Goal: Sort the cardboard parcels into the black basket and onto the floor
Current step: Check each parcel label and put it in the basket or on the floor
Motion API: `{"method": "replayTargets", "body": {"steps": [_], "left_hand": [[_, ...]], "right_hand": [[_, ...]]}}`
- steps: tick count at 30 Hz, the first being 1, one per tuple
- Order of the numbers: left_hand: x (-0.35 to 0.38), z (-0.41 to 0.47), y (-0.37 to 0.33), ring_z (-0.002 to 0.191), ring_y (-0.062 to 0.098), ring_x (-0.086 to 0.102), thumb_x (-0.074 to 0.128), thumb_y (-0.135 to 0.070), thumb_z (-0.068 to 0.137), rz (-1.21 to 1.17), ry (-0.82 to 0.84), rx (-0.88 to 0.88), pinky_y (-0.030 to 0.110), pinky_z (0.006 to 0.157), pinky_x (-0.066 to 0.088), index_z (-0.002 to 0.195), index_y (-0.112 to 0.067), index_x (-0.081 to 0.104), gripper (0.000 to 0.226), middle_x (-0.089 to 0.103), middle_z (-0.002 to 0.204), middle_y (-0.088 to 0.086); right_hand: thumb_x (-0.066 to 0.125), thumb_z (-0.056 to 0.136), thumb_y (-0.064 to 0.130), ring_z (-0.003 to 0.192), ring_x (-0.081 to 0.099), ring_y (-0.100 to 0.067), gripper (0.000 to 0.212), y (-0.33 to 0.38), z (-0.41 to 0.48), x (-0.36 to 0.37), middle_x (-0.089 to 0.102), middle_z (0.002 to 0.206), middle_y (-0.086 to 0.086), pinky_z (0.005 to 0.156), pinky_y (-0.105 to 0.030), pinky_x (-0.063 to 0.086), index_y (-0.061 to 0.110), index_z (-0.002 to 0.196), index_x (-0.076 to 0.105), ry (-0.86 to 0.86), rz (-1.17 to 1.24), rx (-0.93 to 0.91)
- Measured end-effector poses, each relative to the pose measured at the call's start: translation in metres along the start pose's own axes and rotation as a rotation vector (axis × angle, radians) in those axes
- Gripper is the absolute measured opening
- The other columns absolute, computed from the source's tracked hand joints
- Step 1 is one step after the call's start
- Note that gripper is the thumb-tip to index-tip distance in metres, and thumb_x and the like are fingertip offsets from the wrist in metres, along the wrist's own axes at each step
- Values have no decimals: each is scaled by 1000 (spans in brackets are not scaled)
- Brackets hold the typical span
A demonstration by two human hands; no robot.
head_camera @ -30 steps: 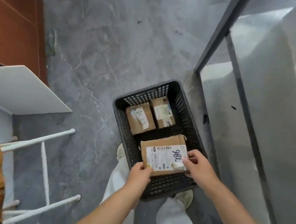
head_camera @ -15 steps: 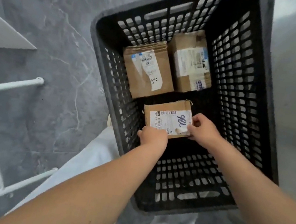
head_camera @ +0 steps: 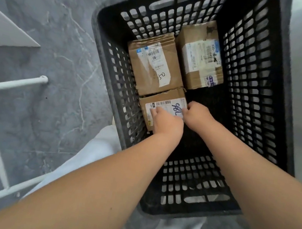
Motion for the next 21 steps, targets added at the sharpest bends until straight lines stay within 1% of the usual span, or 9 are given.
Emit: {"method": "replayTargets", "body": {"steps": [3, 6, 9, 11, 12, 14, 16, 19, 21], "left_hand": [[-16, -31, -24, 140, 25, 33, 49, -14, 95, 56, 26, 119, 32, 108, 31, 146, -3, 32, 55, 25, 157, 7], [-46, -75, -57, 144, 23, 29, 45, -13, 98, 67, 40, 228, 32, 110, 30, 152, -9, 25, 58, 18, 162, 4], [-96, -134, -101, 148, 18, 21, 41, -10, 100, 33, -5, 387, 26, 108, 30, 156, -17, 20, 59, 13, 163, -2], [-126, -164, -123, 150, 17, 13, 39, -12, 101, 62, -60, 474, 28, 117, 18, 155, -17, 21, 57, 11, 164, 0], [-149, -186, -141, 150, 16, 11, 39, -13, 101, 64, -98, 537, 29, 120, 13, 155, -16, 22, 56, 12, 164, 2], [-199, -237, -179, 151, 16, 11, 39, -14, 100, 75, -183, 682, 30, 122, 12, 154, -13, 23, 56, 14, 164, 4], [-254, -297, -215, 151, 16, 12, 40, -17, 100, 56, -323, 817, 29, 121, 11, 154, -12, 22, 57, 15, 163, 4], [-338, -406, -249, 150, 14, 12, 39, -20, 101, -28, -539, 998, 28, 119, 7, 154, -13, 21, 57, 16, 163, 2], [-381, -487, -250, 150, 11, 12, 36, -22, 101, -116, -651, 1123, 26, 119, 3, 154, -15, 21, 56, 17, 163, 0]], "right_hand": [[45, 101, 21, 123, 52, -34, 41, 16, -34, -28, 51, 137, -20, 82, -30, 39, 2, 137, 44, -63, 4, 17], [47, 99, 19, 119, 54, -32, 39, 44, -81, -69, 53, 134, -19, 82, -29, 41, 3, 135, 47, -94, 38, -6], [48, 97, 17, 122, 53, -33, 41, 88, -153, -126, 54, 136, -18, 97, -37, 46, 6, 137, 48, -165, 70, -136], [46, 96, 17, 127, 52, -31, 42, 116, -197, -157, 56, 137, -15, 103, -35, 42, 10, 138, 49, -209, 46, -249], [45, 96, 17, 128, 52, -29, 42, 136, -229, -186, 57, 137, -12, 104, -34, 41, 13, 138, 50, -259, 35, -319], [43, 99, 18, 130, 51, -25, 43, 177, -298, -243, 56, 140, -8, 104, -32, 39, 18, 142, 48, -360, 8, -453], [41, 101, 19, 134, 45, -24, 45, 217, -378, -299, 49, 147, -4, 105, -30, 35, 20, 147, 42, -487, -7, -596], [38, 103, 18, 149, 20, -12, 48, 264, -512, -362, 28, 160, 3, 117, -26, 19, 18, 150, 36, -728, 41, -814], [39, 102, 18, 151, 9, -7, 50, 282, -604, -384, 21, 162, 6, 122, -28, 13, 18, 152, 33, -918, 68, -948]]}}
Point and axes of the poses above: each hand's wrist, its own z-axis towards the middle knuckle, its own x-axis out of the palm, y = z × x, the point moved 4 cm from there along z, towards the middle knuckle
